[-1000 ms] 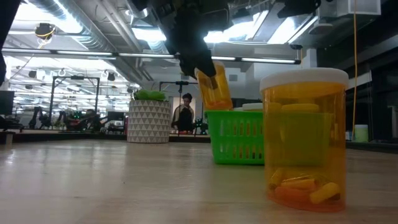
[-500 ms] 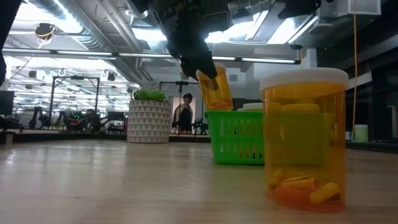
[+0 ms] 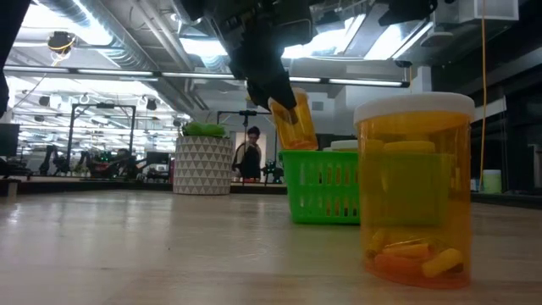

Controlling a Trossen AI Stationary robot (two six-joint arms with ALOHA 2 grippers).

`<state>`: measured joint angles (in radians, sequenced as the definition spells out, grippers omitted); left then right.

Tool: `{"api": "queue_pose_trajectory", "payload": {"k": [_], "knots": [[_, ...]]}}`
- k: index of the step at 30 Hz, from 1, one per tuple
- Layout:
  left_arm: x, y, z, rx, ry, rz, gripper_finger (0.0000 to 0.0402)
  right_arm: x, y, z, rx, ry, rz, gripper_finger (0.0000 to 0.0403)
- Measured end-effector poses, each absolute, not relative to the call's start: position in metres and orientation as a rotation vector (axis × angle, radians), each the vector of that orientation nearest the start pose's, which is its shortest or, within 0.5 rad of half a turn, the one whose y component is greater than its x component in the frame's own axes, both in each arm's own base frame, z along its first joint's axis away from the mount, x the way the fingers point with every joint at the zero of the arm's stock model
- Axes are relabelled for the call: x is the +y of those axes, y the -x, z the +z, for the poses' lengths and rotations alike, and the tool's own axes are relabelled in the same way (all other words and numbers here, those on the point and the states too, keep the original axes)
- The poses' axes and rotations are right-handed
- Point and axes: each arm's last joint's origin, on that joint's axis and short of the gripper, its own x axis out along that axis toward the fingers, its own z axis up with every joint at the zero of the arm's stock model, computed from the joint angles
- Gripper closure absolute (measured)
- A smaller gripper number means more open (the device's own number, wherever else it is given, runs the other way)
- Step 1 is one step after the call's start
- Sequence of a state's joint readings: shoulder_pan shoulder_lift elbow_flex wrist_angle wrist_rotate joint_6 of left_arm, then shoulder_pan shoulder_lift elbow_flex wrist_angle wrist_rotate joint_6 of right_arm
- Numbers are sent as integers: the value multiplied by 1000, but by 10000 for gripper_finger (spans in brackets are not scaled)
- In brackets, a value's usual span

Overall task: Pick and place pill bottles into a basket
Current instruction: Put the orange pill bottle into the green bin

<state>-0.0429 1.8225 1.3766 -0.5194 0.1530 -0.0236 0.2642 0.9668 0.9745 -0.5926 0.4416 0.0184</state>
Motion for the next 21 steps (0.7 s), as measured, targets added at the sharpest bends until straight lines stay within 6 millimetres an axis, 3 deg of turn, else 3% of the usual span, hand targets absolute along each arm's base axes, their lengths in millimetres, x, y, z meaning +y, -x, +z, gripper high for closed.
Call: {"api": "queue_pose_trajectory", "payload": {"k": [7,21], "knots": [[-23,-391,218,999,112,-208,190,38,-189,331,548,183,-178,136],[-15,-392,219,994,89,-210,189,38,-189,331,548,182,-178,136]]}}
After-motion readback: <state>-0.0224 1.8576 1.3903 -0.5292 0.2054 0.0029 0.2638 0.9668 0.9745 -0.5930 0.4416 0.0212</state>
